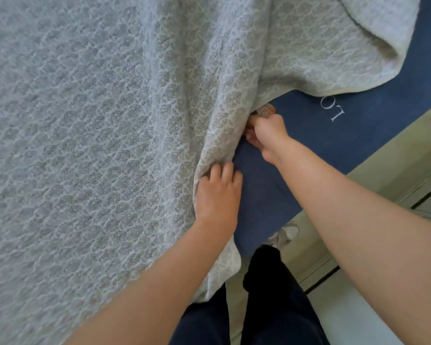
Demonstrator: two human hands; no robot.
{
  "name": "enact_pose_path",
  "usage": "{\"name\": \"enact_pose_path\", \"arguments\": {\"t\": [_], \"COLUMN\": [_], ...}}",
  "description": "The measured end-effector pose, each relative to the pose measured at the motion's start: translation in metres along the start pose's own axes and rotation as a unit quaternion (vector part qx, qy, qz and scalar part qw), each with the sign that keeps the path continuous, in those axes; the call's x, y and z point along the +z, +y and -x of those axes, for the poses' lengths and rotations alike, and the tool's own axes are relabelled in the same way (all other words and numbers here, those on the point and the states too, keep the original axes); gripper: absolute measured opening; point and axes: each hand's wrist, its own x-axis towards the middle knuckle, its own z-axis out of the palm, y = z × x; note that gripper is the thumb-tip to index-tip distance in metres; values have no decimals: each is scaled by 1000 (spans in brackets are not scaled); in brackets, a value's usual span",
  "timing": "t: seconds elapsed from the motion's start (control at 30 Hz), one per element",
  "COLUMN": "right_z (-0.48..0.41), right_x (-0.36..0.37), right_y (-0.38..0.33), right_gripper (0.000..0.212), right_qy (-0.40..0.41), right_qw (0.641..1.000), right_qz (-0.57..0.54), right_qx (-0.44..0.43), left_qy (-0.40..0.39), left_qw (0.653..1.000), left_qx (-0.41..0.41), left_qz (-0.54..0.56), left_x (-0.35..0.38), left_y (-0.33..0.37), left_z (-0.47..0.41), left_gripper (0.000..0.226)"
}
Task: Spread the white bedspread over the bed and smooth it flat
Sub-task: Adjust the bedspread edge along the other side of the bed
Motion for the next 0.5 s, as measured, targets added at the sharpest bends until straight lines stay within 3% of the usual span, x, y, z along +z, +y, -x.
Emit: {"name": "enact_pose_path", "arguments": {"t": [0.03, 0.13, 0.23, 0.33, 0.5], "right_z": [-4, -14, -22, -28, -29], "right_x": [4, 14, 18, 9, -49], "right_y": [-1, -9, -13, -11, 1], "right_gripper": [1, 14, 15, 14, 17], "right_qy": [-14, -75, -97, -86, 19], "right_qw": [1000, 996, 990, 985, 986], "right_qz": [9, 34, 95, 148, 151], "right_qx": [2, 32, 34, -19, -65], "left_qy": [13, 61, 66, 100, 200], "left_qw": [999, 984, 980, 978, 970], "left_qx": [-38, -139, -159, -159, -130], "left_qz": [20, 90, 103, 87, 51], "left_x": [2, 3, 5, 9, 20], "left_y": [-5, -16, -17, -19, -6], "left_z": [0, -5, -15, -24, -35], "left_gripper": [69, 78, 88, 75, 42]}}
